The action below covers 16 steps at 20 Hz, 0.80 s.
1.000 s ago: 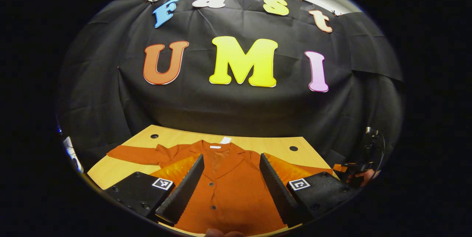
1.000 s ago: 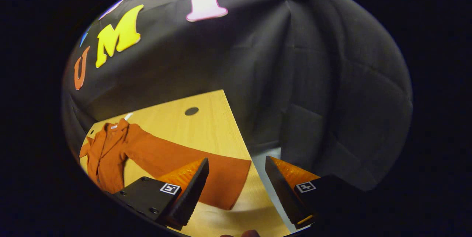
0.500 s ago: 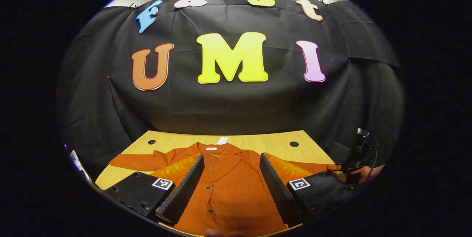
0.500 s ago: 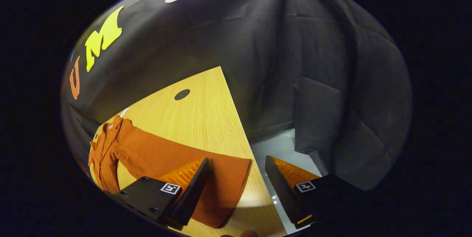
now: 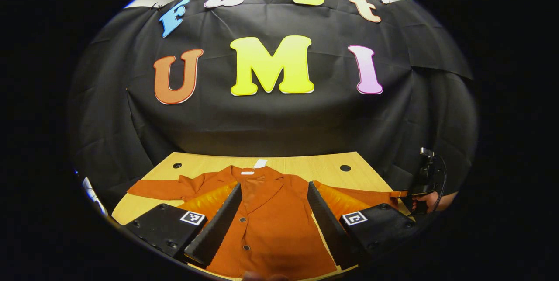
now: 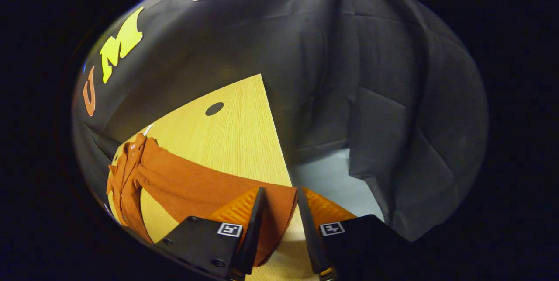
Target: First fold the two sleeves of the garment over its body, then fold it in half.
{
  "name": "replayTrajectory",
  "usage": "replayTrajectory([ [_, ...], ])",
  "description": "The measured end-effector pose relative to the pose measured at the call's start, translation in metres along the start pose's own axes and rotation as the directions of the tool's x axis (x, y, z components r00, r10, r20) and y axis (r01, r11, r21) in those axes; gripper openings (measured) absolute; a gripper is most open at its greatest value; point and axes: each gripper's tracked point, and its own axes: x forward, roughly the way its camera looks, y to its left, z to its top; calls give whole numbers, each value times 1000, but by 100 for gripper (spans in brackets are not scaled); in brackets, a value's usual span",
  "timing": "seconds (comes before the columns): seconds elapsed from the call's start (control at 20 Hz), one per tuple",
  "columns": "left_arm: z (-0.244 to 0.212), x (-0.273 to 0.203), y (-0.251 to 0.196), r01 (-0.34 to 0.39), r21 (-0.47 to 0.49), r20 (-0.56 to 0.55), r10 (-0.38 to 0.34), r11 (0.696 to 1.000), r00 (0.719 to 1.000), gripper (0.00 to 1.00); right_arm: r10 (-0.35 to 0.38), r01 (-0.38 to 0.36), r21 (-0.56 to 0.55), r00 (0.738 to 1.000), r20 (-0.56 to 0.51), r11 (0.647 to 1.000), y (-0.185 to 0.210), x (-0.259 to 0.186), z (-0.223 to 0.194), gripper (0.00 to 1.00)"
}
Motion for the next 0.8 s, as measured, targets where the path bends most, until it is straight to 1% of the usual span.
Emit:
replayTrajectory([
  [0.05, 1, 0, 0, -1, -2, 3, 1, 1000, 1000, 98, -28, 28, -6, 1000, 1, 1000, -2, -1, 1, 38],
  [0.1, 0, -1, 3, -7, -3, 7, 7, 1000, 1000, 98, -55, 55, -11, 998, 4, 998, -4, -2, 3, 33],
  [0.15, 0, -2, 4, -10, -8, 8, 10, 1000, 1000, 98, -59, 59, -9, 998, 18, 998, -1, -3, 6, 23],
  [0.25, -3, -1, 6, -13, -18, -3, 13, 1000, 1000, 98, -47, 47, -8, 999, 3, 999, 13, -4, 3, 2],
  [0.3, -5, -2, 7, -17, -18, -5, 17, 1000, 1000, 98, -48, 48, -8, 999, 1, 999, 15, -3, 1, 0],
  [0.35, -3, -3, 11, -22, -13, -1, 22, 1000, 1000, 98, -39, 39, 6, 999, 12, 999, 19, -5, 5, 2],
  [0.45, 4, -6, 19, -27, -1, 21, 27, 1000, 999, 98, -31, 30, 29, 999, 33, 999, 30, -13, 18, 2],
  [0.55, 1, -5, 26, -27, 5, 24, 26, 1000, 999, 98, -24, 21, 48, 998, 55, 999, 31, -28, 29, 2],
  [0.65, 3, -7, 38, -34, 18, 39, 33, 999, 999, 98, -11, 5, 78, 997, 77, 997, 40, -46, 47, 2],
  [0.8, 9, -7, 61, -32, 7, 77, 32, 999, 997, 98, 3, -15, 98, 993, 120, 995, 76, -75, 65, 2],
])
